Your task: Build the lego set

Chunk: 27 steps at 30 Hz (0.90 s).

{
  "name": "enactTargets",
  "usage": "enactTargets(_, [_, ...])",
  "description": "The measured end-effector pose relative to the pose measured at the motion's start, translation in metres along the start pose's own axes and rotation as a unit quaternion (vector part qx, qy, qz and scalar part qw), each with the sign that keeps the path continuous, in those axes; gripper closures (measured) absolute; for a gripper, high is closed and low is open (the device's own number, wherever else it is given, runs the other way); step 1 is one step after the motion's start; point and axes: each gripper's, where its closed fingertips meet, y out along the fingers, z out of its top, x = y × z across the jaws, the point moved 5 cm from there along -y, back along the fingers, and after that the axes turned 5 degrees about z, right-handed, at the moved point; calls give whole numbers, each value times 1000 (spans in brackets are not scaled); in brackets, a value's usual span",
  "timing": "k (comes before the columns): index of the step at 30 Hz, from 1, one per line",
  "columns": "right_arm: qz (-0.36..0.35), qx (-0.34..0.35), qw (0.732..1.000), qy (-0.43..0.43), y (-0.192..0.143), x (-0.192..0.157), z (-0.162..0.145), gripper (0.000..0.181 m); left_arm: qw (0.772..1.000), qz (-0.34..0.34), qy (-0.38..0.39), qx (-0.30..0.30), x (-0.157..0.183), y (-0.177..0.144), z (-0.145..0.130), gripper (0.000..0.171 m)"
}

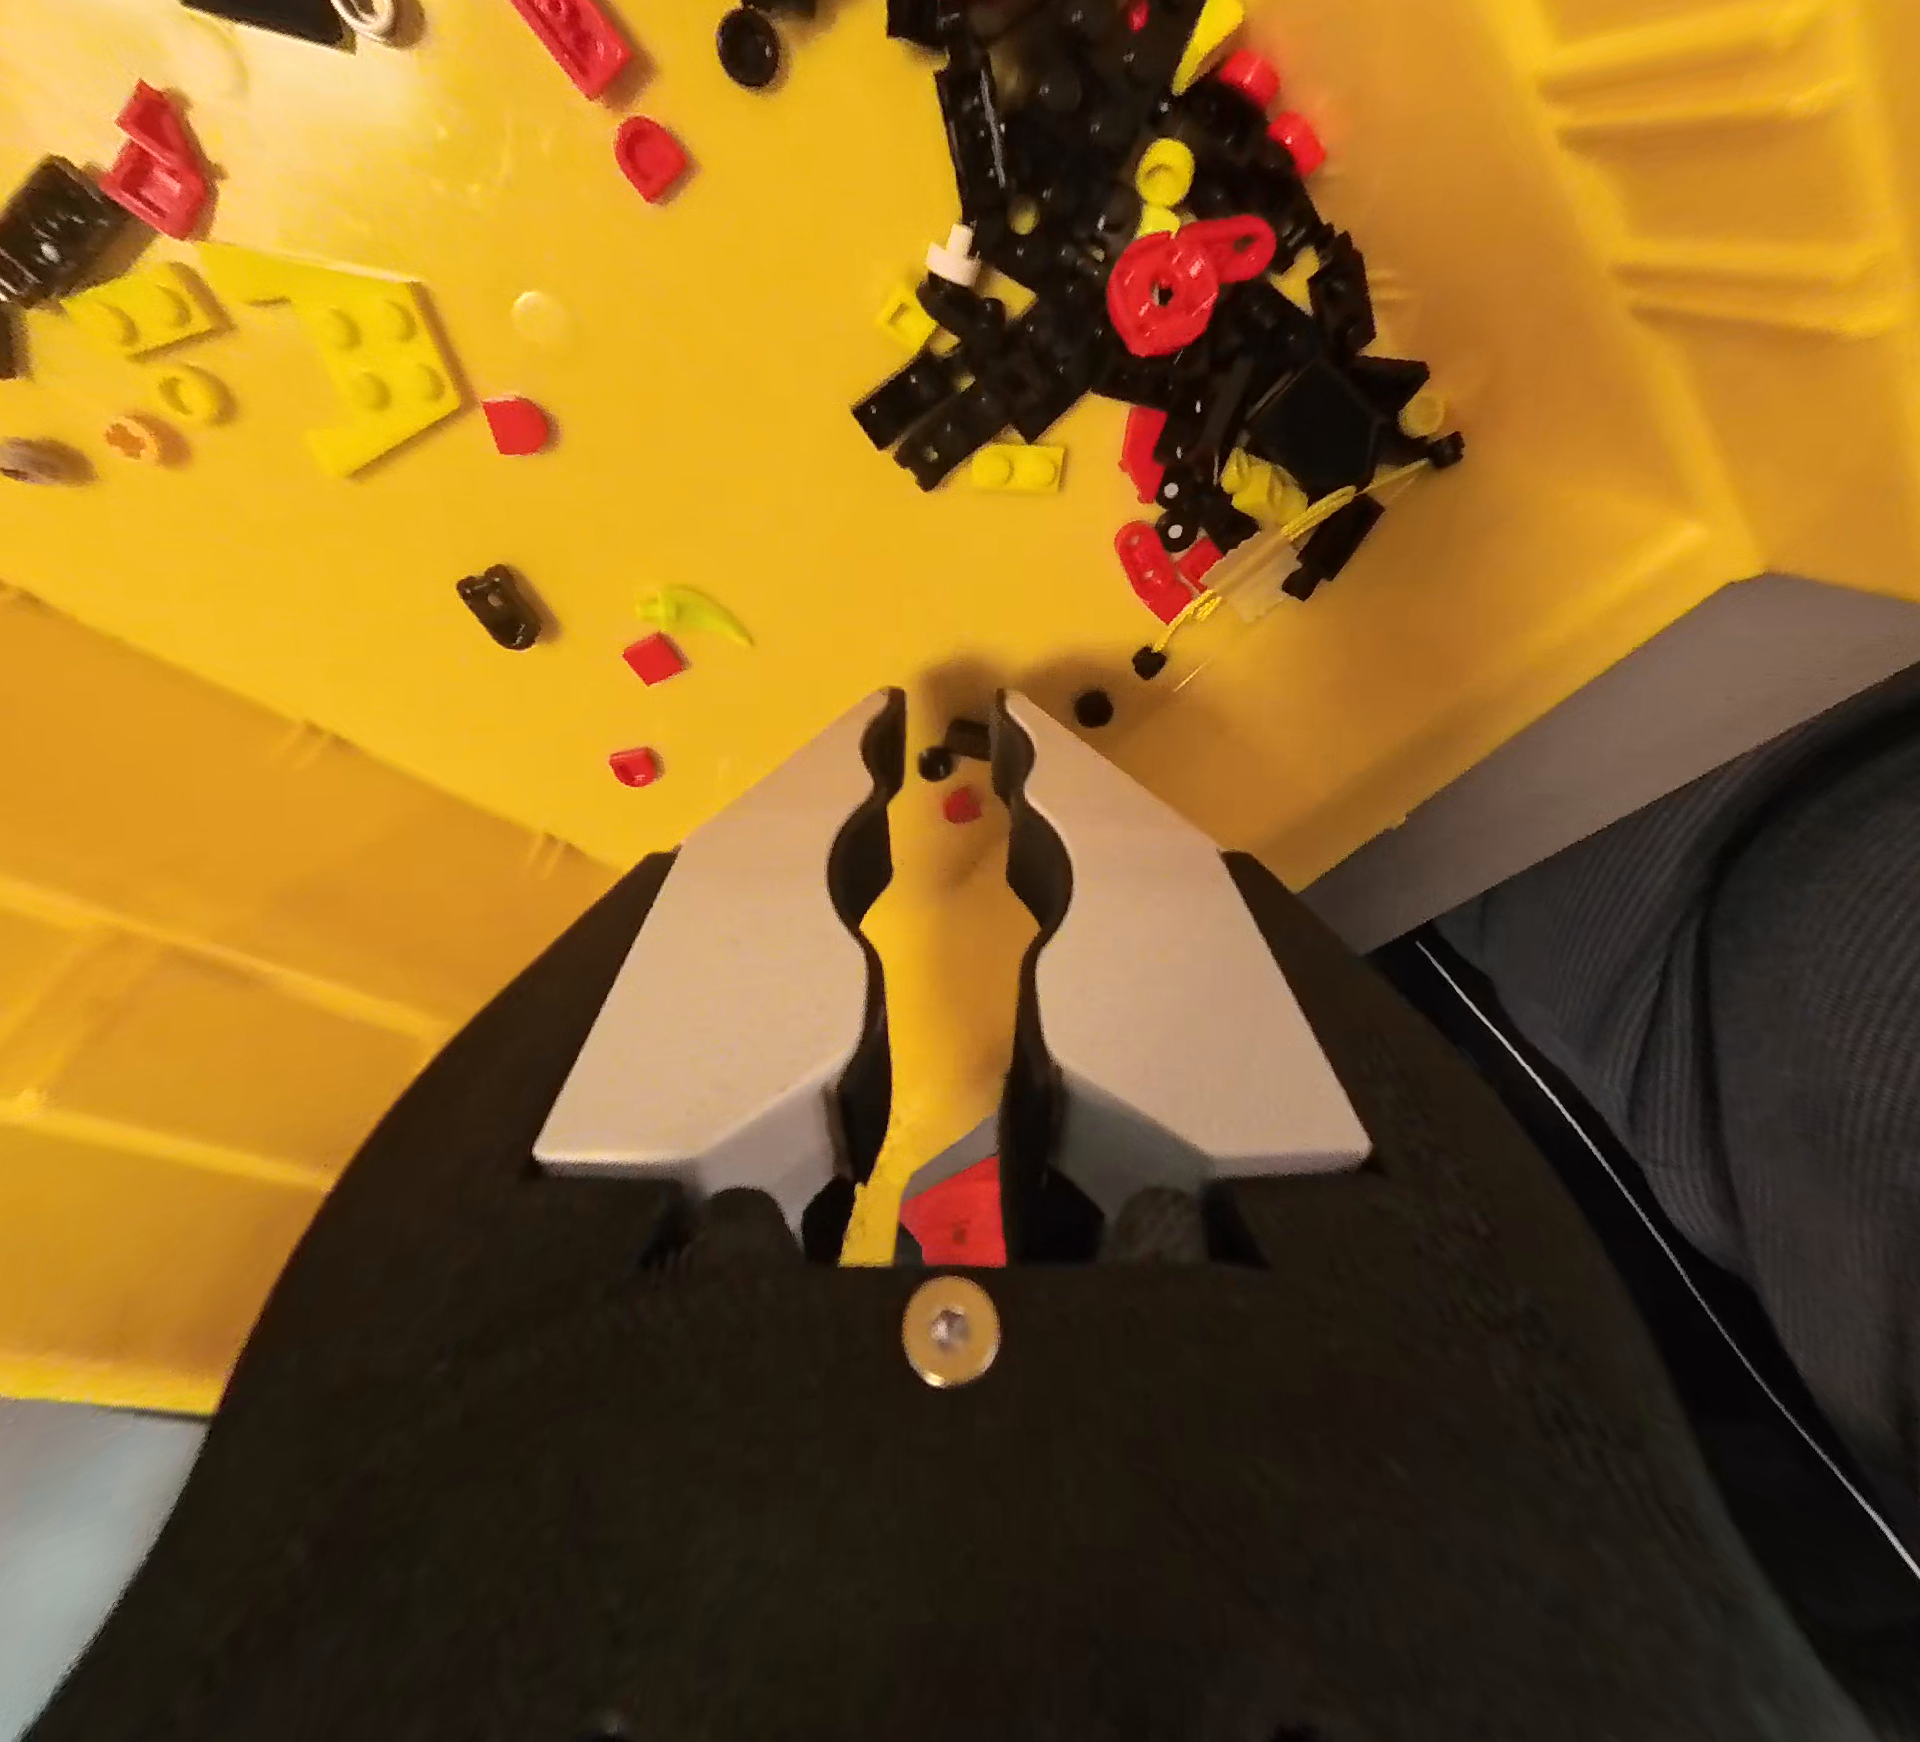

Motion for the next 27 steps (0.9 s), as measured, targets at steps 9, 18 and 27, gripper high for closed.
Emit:
enactTargets(9, [1, -1, 1000, -2, 1, 0, 0, 174, 972, 73, -69, 211, -52, -44, 59, 151])
enactTargets(18, [1, -1, 1000, 0, 1, 0, 0, 174, 982, 66, -114, 134, -94, -29, 81, 154])
enactTargets(27, [2, -1, 1000, 0, 1, 0, 0, 175, 996, -8, -68, 53, -66, -11, 69, 164])
